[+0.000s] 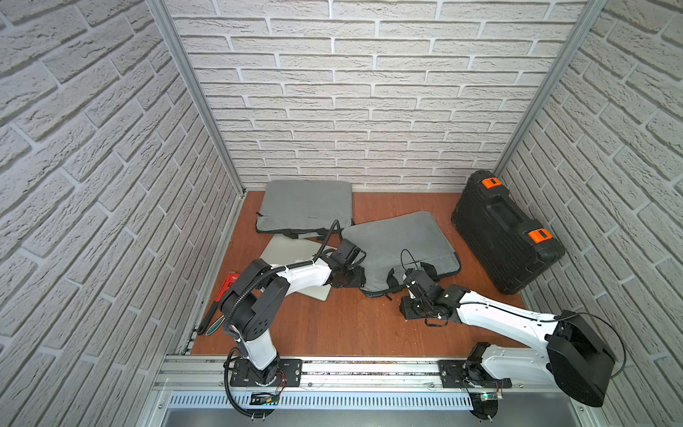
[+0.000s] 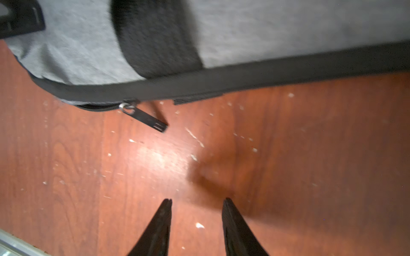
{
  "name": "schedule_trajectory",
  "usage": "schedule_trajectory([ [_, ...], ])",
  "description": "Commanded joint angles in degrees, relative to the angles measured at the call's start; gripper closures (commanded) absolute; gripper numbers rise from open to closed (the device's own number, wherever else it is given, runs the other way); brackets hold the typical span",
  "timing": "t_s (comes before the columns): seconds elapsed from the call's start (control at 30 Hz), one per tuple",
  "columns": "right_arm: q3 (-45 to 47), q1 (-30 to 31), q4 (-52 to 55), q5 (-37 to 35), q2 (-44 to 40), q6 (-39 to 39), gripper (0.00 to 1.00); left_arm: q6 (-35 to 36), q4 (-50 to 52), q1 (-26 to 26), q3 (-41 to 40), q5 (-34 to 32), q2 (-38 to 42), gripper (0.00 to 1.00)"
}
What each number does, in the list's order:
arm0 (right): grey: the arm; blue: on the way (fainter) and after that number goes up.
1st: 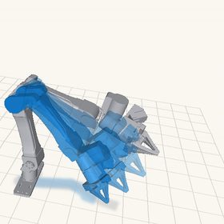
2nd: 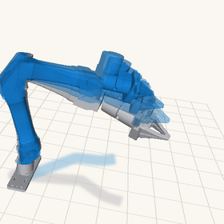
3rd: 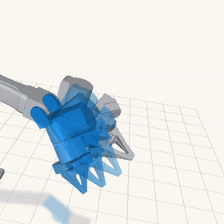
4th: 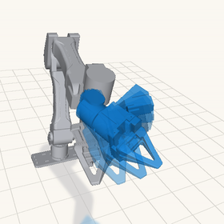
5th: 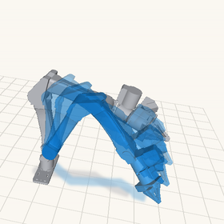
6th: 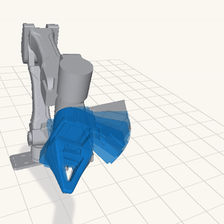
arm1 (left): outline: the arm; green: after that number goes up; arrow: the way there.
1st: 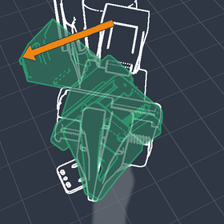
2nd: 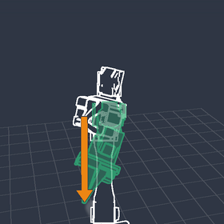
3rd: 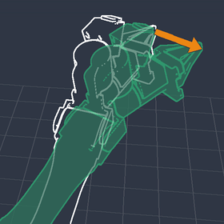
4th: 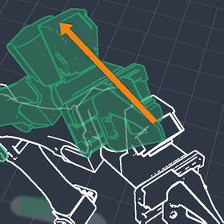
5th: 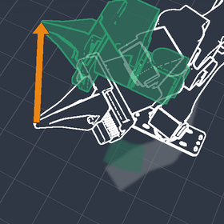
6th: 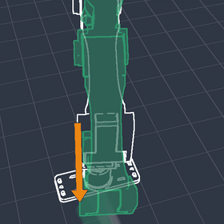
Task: Open the zippered laptop bag and take out the laptop
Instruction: Adjust the zippered laptop bag at the center of the board.
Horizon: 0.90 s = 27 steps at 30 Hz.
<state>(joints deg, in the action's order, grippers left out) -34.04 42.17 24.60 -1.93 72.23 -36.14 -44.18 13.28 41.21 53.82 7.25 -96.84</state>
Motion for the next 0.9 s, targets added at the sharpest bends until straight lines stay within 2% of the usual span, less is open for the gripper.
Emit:
schedule_trajectory([
  [0.0,-2.42,2.23,-5.60,-2.57,2.80,3.53,0.55,-2.82,-0.83,0.70,-1.90,-4.52,4.43,0.33],
  [0.2,-6.61,4.63,-6.73,-6.93,9.55,6.24,0.53,-6.11,-3.11,2.18,-4.92,-6.27,7.10,0.34],
  [0.53,-9.29,5.46,-8.64,-10.43,16.07,7.40,0.53,-7.53,-5.92,3.66,-4.51,-4.43,3.63,0.38],
  [0.67,-9.55,5.46,-9.19,-10.77,17.04,7.49,0.59,-7.71,-6.37,3.73,-4.53,-4.00,3.21,0.40],
  [0.73,-9.73,5.46,-9.26,-11.06,17.50,7.47,0.65,-7.75,-6.51,3.70,-4.45,-3.88,2.95,0.41],
  [0.87,-9.65,5.52,-9.90,-11.59,18.08,7.45,0.65,-7.92,-7.15,3.73,-4.46,-3.39,2.15,0.42],
])
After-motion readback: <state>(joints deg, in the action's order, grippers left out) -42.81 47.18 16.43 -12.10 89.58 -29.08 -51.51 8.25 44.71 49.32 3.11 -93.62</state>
